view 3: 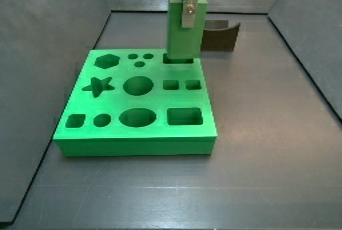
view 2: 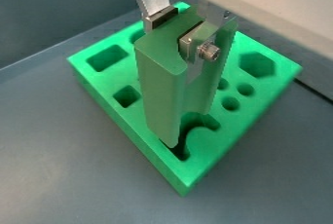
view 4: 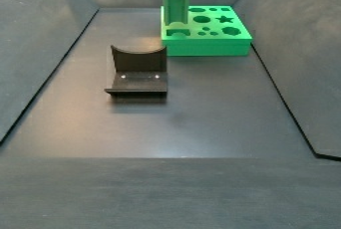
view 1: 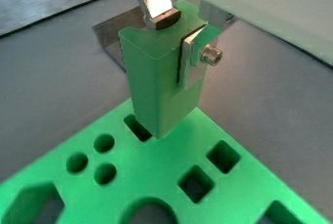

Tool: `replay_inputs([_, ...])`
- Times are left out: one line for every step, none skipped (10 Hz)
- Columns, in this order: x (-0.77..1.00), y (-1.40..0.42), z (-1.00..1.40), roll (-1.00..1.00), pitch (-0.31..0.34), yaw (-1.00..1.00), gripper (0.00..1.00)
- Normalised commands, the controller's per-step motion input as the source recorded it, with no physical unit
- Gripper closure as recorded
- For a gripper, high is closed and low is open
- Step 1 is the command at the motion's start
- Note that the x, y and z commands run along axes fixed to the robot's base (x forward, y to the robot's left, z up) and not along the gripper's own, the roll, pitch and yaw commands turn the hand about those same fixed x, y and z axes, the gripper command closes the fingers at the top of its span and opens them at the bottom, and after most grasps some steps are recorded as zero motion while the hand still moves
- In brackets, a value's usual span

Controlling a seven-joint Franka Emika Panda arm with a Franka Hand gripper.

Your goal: Insert the arch object.

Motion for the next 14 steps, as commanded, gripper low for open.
replay_inputs([-0.03, 0.31, -0.15, 0.06, -0.066, -0.38, 1.00])
replay_inputs([-0.07, 0.27, -0.16, 0.00, -0.099, 0.00, 1.00])
replay_inputs([-0.05, 0.09, -0.17, 0.00, -0.110, 0.00, 1.00])
replay_inputs([-0.01, 0.00, -0.23, -0.01, -0.089, 0.05, 1.00])
replay_inputs([0.00, -0.02, -0.19, -0.02, -0.067, 0.05, 1.00])
replay_inputs([0.00, -0.12, -0.20, -0.03, -0.049, 0.04, 1.00])
replay_inputs([0.00, -0.09, -0.27, -0.03, -0.060, 0.00, 1.00])
replay_inputs([0.01, -0.10, -0.38, 0.00, -0.064, 0.00, 1.00])
replay_inputs([0.00, -0.09, -0.56, 0.01, -0.073, 0.00, 1.00])
replay_inputs([-0.21, 0.00, -0.81, 0.19, -0.167, 0.00, 1.00])
replay_inputs([-0.33, 0.00, -0.61, 0.10, -0.143, -0.03, 1.00])
replay_inputs([-0.24, 0.00, -0.58, 0.06, -0.117, -0.06, 1.00])
replay_inputs([-0.23, 0.00, -0.58, 0.10, -0.124, -0.01, 1.00])
replay_inputs([0.02, -0.05, -0.92, 0.04, -0.164, 0.00, 1.00])
